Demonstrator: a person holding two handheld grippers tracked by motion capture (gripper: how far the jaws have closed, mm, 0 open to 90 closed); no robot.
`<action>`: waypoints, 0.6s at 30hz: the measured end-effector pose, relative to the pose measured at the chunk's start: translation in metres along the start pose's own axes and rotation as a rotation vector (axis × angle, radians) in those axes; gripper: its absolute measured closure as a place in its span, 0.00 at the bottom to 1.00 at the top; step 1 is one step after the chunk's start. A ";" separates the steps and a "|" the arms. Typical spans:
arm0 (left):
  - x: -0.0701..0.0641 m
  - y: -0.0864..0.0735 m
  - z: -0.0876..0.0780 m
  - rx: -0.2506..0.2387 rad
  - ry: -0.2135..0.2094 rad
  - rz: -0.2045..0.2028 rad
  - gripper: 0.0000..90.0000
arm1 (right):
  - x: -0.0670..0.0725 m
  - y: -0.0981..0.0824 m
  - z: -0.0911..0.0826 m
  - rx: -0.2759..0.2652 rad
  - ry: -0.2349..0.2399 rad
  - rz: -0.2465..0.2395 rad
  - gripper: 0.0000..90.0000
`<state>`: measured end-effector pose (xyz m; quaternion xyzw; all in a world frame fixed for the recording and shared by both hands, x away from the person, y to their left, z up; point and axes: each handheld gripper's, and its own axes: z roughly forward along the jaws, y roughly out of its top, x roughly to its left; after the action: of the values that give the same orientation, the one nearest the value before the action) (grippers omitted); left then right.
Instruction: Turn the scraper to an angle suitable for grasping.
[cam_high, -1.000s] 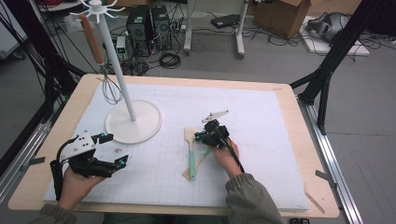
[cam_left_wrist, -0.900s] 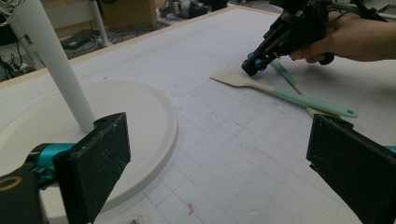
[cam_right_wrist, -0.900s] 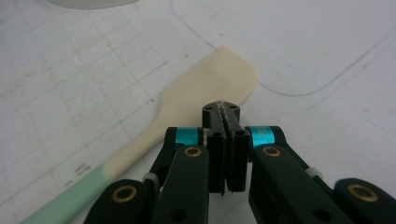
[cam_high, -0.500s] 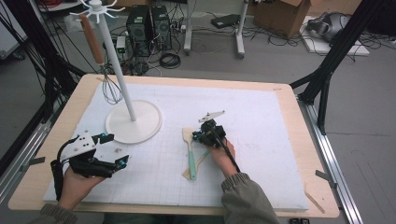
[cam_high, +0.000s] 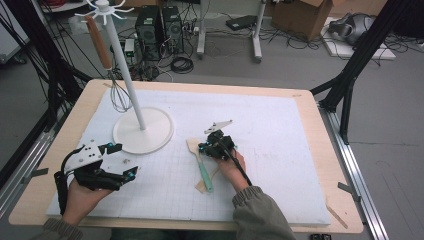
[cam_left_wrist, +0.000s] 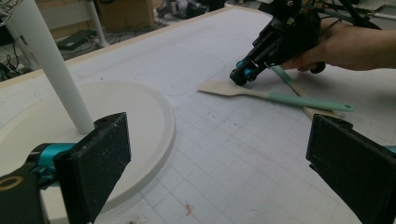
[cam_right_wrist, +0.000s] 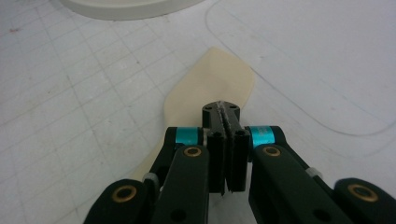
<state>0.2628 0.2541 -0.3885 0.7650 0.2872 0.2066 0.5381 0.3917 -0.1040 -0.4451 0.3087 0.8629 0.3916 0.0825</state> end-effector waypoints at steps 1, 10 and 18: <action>0.000 0.000 0.000 0.001 0.000 0.001 0.08 | 0.001 0.001 0.001 -0.002 0.004 -0.004 0.99; 0.000 0.000 -0.001 -0.001 -0.001 0.005 0.08 | 0.013 0.005 0.008 0.000 0.051 -0.027 0.99; 0.000 0.000 -0.001 -0.001 -0.002 0.006 0.08 | 0.024 0.009 0.013 0.009 0.088 -0.054 0.99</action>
<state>0.2624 0.2550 -0.3879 0.7658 0.2842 0.2075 0.5382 0.3818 -0.0766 -0.4451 0.2680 0.8755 0.3985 0.0539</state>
